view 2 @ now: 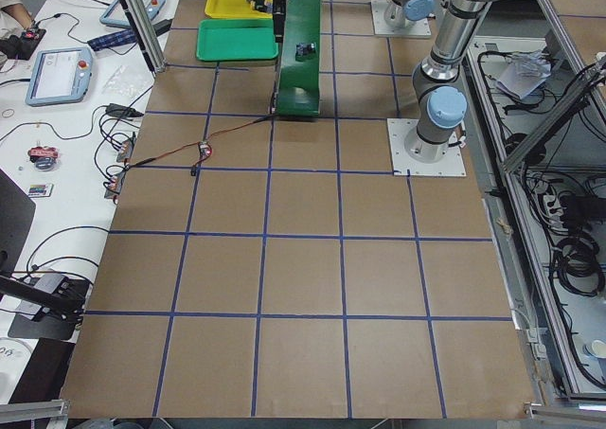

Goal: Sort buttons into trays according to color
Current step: 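Lower the green button into the green tray and open the right gripper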

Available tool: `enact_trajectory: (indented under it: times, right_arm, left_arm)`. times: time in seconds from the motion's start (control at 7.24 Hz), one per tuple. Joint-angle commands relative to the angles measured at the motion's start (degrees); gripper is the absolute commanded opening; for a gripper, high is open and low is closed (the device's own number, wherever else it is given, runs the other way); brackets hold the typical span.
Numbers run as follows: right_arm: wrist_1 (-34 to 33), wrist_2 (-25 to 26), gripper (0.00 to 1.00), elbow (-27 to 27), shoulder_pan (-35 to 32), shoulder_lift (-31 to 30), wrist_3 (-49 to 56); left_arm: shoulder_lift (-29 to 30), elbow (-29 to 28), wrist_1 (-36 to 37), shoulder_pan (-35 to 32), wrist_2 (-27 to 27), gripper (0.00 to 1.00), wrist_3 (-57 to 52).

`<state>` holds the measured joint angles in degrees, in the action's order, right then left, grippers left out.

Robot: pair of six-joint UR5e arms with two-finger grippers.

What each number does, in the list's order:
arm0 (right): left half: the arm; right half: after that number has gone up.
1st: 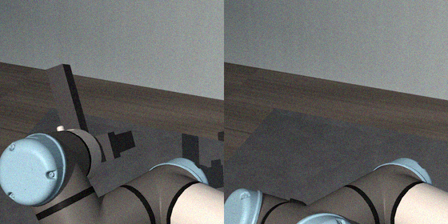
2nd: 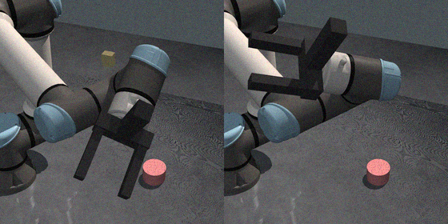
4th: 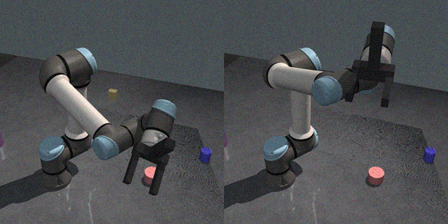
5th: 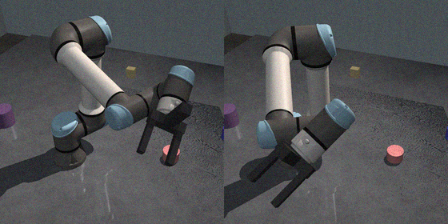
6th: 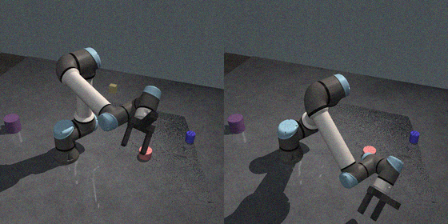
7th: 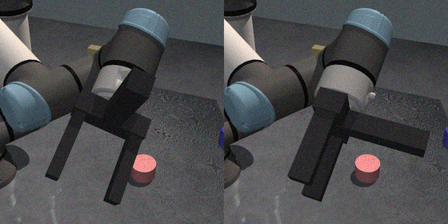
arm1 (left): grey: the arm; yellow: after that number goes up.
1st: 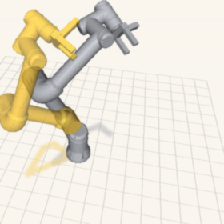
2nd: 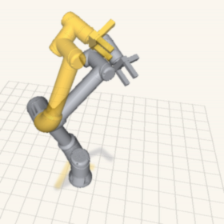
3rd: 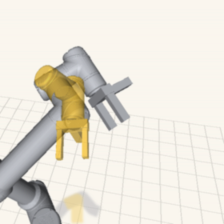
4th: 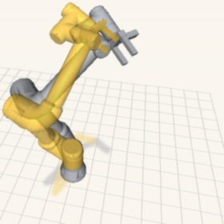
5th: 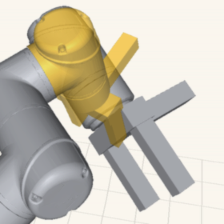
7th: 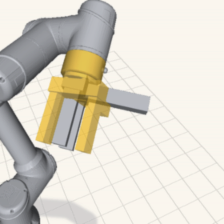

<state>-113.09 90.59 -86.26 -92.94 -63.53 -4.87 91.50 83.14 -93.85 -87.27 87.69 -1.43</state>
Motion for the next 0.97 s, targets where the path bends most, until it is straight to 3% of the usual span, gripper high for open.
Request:
enact_trajectory:
  times: [0.0, 0.14, 0.28, 0.41, 0.55, 0.69, 0.83]
  right_arm:
    - [-5.54, 1.87, 0.0, 1.09, 0.39, 5.51, 1.96]
    - [-5.99, 1.96, 0.0, 0.31, 0.39, 6.74, 2.92]
    - [-6.26, 2.14, 0.15, 0.13, 0.39, 7.19, 3.11]
    - [-6.26, 2.31, 0.41, 0.12, 0.39, 7.98, 3.02]
    - [-7.22, 2.84, 0.84, 0.04, 0.39, 8.42, 3.02]
    - [-7.32, 3.28, 1.0, 0.12, 0.48, 8.08, 3.11]
    - [-7.23, 3.37, 1.0, 0.21, 0.65, 7.72, 3.11]
  left_arm:
    - [-0.53, 0.53, 0.33, -0.01, -0.15, 1.0, 0.29]
    - [-0.62, 0.44, 0.33, -0.01, -0.06, 1.0, 0.29]
    - [-0.71, 0.53, 0.25, -0.01, -0.06, 1.0, 0.29]
    - [-0.8, 0.7, -0.02, -0.01, -0.06, 1.0, 0.37]
    - [-0.97, 0.79, 0.07, -0.01, -0.67, 1.0, 1.68]
    - [-0.97, 0.88, -0.1, -0.01, -0.24, 1.0, 2.82]
    - [-0.89, 0.79, 0.07, 0.08, -0.06, 1.0, 2.75]
